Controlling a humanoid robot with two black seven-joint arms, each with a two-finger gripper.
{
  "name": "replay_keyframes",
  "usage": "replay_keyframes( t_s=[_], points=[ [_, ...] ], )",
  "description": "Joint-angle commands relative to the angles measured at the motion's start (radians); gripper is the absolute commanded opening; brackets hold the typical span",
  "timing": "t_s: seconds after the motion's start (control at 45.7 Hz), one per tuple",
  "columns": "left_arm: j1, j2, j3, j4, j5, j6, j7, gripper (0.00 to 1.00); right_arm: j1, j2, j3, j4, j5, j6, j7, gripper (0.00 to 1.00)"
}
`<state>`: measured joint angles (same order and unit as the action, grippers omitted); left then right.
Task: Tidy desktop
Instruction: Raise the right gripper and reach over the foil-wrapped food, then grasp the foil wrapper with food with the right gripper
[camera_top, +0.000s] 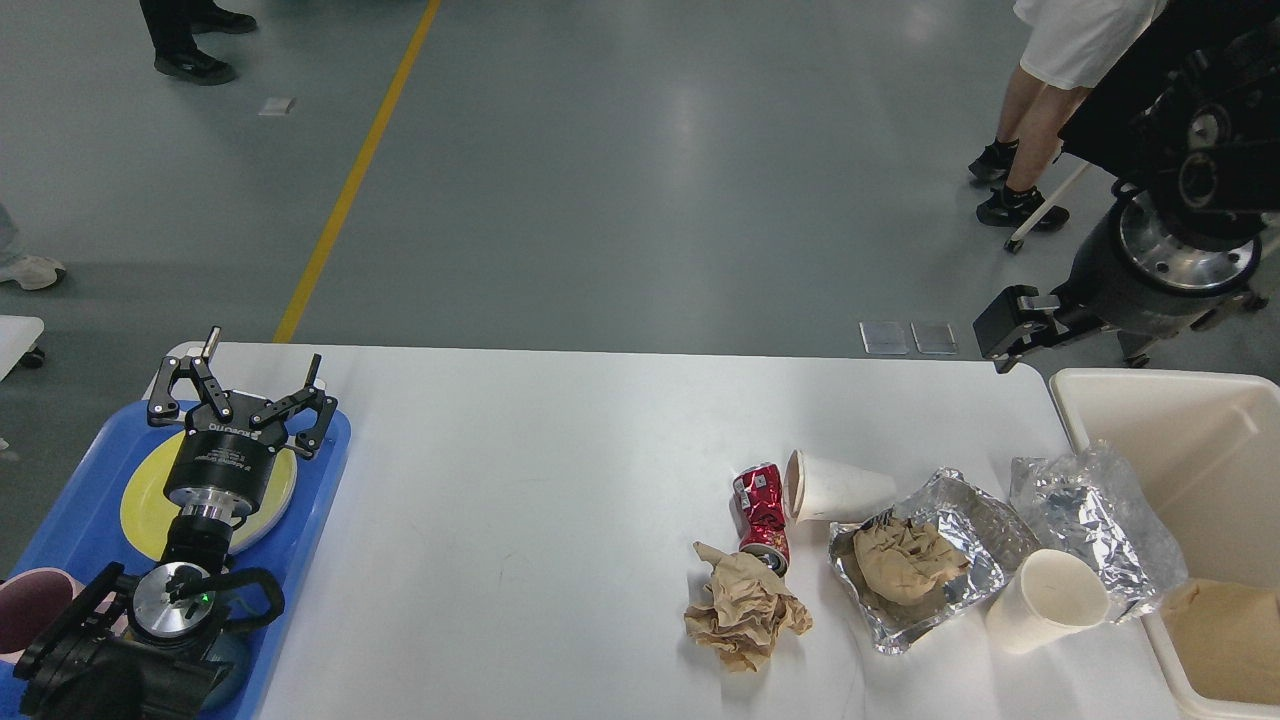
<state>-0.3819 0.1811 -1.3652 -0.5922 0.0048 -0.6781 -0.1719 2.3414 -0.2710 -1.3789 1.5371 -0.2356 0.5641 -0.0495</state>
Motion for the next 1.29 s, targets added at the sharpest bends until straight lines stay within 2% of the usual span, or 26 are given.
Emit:
replay_keyframes(
  t_s=[0.0,0.263,0.569,0.788,1.073,1.27],
  points=[
    [0.0,0.001,0.0,0.0,0.0,0.0,0.0,0.97,-0.071,-0.017,0.0,-0.011,-0.008,-0.015,0.0,1.0],
    [0.0,0.001,0.0,0.0,0.0,0.0,-0.001,0.97,-0.155,-0.023,0.017,-0.003,-0.005,-0.098,0.002,1.0],
    [0.0,0.001,0.0,0.0,0.0,0.0,-0.001,0.97,-0.355,-0.017,0.248,0.015,-0.024,-0.107,-0.006,0.97],
    [0.0,0.001,0.0,0.0,0.0,0.0,-0.001,0.97,-0.583,0.035,0.356,0.0,-0.266,-0.274,-0.03,0.97],
    [0.0,0.0,0.0,0.0,0.0,0.0,-0.001,0.97,-0.783,0.122,0.403,-0.153,-0.283,-0.331,-0.035,0.97],
    [0.0,0.0,0.0,0.0,0.0,0.0,-0.001,0.97,-0.89,0.138,0.405,-0.271,-0.274,-0.375,-0.036,0.95]
  ],
)
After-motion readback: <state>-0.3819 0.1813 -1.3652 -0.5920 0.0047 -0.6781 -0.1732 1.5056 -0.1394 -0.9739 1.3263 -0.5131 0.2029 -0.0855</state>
